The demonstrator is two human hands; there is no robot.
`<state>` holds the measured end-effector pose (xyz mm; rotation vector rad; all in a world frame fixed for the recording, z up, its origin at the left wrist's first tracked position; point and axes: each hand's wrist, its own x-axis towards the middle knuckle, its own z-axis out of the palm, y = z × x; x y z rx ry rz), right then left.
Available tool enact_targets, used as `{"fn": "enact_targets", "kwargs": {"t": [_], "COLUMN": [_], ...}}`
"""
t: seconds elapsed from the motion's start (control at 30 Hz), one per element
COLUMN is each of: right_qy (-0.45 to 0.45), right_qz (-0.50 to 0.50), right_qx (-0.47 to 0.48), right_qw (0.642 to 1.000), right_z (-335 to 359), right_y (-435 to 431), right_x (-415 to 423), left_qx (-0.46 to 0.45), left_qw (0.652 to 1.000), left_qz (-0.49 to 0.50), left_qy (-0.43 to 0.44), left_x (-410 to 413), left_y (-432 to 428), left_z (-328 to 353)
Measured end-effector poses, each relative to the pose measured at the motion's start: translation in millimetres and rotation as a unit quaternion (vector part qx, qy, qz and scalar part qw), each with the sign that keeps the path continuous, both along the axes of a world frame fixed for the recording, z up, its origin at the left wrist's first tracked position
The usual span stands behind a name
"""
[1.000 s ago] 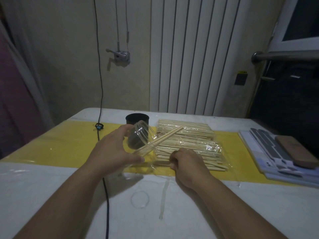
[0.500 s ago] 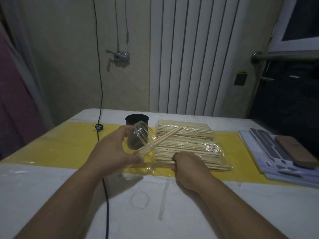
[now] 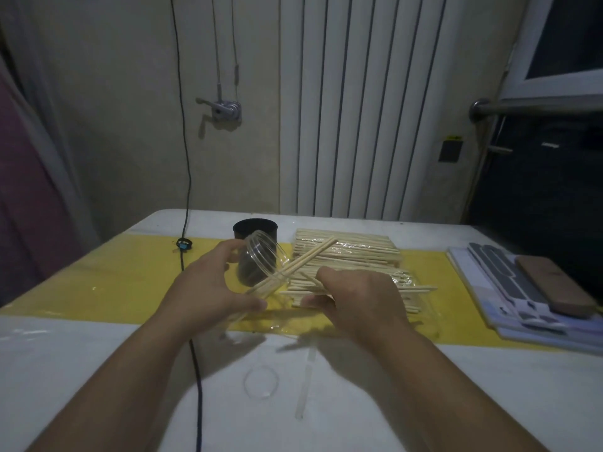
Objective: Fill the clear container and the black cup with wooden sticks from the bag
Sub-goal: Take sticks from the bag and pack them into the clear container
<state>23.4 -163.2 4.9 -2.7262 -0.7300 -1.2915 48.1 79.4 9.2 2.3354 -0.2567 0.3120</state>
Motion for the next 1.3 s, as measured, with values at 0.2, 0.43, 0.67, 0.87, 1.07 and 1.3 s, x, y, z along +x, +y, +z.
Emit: {"fn": "enact_targets", "kwargs": {"t": [0.2,0.43,0.67,0.87,1.07,1.3], "right_qy": [-0.094,-0.153,-0.182,-0.112,-0.121,0.01], "right_qz": [0.037,0.025,0.042,0.048,0.131,0.199], "right_qx": [0.055,0.064,0.148,0.239,0.435,0.62], "right_qw": [0.993,0.986,0.971,0.963,0.882,0.758], "right_z": [6.0,5.4,10.8,7.0,6.2,21.8], "right_y": [-9.6,-7.6,-5.9,-6.4,-9.6,13.8], "right_x": [-2.8,-4.2,-8.9,-6.6,-10.6,-32.5], "left_qx": [-0.009,-0.012,-0.007,-0.002,0.006,0.016], "left_qw": [1.0,1.0,1.0,1.0,1.0,1.0], "left_qz": [-0.003,0.004,-0.002,-0.016,-0.021,-0.019], "left_qy": [0.005,0.003,0.002,0.007,0.013,0.005], "left_x": [-0.9,-2.3,-4.6,-5.5,-3.5,-4.3], "left_y": [-0.3,-1.8,-3.4,-3.1,-2.7,-4.5], "left_z": [0.3,1.0,3.1,3.1,3.9,4.1]}}
